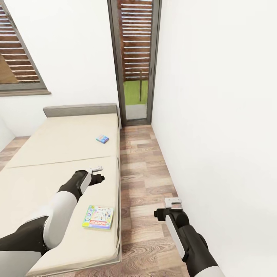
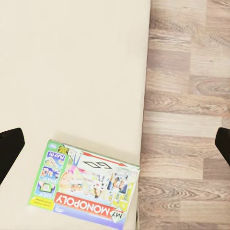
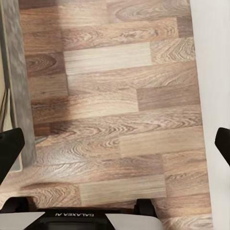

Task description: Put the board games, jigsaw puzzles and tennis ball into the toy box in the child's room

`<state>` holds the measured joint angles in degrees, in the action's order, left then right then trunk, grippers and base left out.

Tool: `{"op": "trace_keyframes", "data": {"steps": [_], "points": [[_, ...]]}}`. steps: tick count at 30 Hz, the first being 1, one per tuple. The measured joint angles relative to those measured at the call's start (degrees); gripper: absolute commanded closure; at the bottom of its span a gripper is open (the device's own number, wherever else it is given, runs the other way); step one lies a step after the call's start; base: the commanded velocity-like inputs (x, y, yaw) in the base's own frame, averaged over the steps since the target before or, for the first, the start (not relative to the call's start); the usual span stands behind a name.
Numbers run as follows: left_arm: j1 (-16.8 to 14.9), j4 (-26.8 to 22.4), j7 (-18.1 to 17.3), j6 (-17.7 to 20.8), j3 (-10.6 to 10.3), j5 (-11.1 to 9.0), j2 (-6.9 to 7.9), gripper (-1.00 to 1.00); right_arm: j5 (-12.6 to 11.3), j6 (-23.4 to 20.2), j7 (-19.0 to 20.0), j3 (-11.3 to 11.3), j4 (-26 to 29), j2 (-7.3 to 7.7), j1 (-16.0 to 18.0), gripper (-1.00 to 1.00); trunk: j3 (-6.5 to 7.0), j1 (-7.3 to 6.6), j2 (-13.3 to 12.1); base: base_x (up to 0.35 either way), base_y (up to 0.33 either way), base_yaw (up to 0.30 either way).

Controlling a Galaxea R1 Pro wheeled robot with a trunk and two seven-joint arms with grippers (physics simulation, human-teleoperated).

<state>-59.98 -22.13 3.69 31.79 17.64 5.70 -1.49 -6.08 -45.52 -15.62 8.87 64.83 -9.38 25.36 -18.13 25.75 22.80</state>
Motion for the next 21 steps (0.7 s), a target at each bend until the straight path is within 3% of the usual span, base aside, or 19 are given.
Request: {"op": "trace_keyframes", "data": {"steps": [10, 21], "points": [[0.00, 0.00, 0.00, -0.88, -0.32, 0.05, 0.08, -1.00, 0.00, 0.00, 0.03, 0.00, 0.01, 0.04, 0.00, -1.00, -0.94, 0.00, 0.00, 0.000, 0.000, 0.000], [-0.01, 0.06, 0.00, -2.17, -3.25, -0.02, 0.09, -1.00, 0.02, 0.04, 0.01, 0.00, 0.01, 0.05, 0.00, -1.00, -1.98, 0.00, 0.00, 0.000, 0.000, 0.000]]}}
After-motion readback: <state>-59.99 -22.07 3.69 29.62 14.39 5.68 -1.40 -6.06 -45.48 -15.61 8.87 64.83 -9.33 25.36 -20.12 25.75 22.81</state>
